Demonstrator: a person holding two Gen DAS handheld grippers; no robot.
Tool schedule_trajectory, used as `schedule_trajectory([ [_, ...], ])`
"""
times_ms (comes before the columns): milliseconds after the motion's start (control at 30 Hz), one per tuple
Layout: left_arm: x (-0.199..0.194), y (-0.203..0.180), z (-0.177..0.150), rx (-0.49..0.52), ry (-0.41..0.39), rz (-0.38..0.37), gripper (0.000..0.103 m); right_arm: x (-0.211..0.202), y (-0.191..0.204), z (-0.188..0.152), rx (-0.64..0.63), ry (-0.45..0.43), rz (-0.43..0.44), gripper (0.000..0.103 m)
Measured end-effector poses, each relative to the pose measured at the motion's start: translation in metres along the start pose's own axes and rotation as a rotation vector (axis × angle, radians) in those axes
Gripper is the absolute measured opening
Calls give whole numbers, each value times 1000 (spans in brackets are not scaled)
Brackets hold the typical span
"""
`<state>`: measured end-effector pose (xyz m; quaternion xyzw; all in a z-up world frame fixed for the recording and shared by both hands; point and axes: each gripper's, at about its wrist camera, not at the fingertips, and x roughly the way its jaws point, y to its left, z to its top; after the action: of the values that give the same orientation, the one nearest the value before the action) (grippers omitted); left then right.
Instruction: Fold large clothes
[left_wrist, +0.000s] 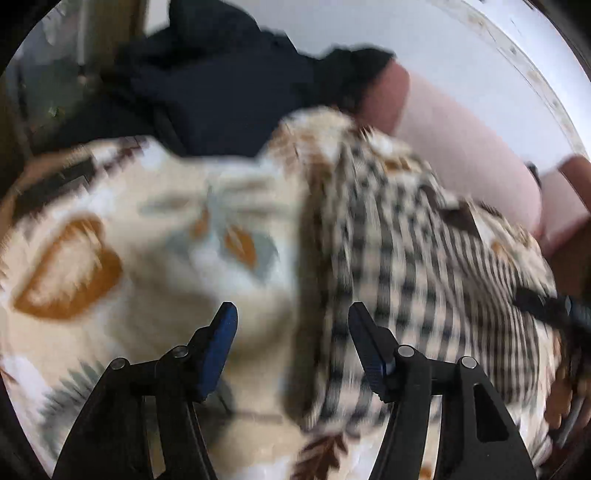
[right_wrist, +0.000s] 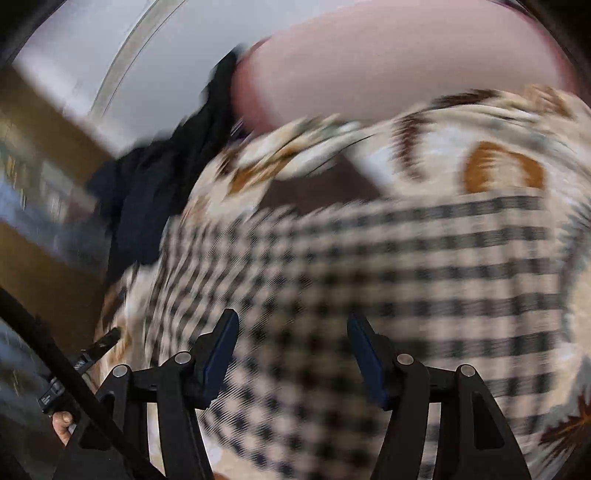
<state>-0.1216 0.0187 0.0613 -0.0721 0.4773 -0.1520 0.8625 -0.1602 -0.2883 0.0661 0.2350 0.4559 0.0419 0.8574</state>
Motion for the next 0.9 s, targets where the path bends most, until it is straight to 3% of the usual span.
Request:
schedule_trajectory([
  [133,10,0,-31,24,23,-130,59,46,64,-7,-143,77,-31,54],
  [167,13,-1,-35,43,28,-138,49,59,77,-5,-174,89,-46,54],
  [200,16,-2,-37,57,38,-139,22,73,89,-1,-198,104,-52,54],
  [233,22,-3,-40,79,78,-129,6,90,103,3,-219,126,-56,54],
  [267,27,-3,-40,83,114,-121,5,102,109,8,-233,141,-63,54],
  [500,10,7,-38,117,127,-119,4,204,162,51,-347,218,-219,54],
  [600,5,16,-39,123,141,-119,5,229,169,61,-362,229,-284,63],
  [633,0,15,-38,119,145,-131,5,230,169,63,-357,227,-284,68],
  [767,-20,18,-31,113,101,-165,6,197,171,63,-362,161,-260,68],
  [900,-45,26,-26,83,-6,-108,7,123,145,44,-332,87,-217,68],
])
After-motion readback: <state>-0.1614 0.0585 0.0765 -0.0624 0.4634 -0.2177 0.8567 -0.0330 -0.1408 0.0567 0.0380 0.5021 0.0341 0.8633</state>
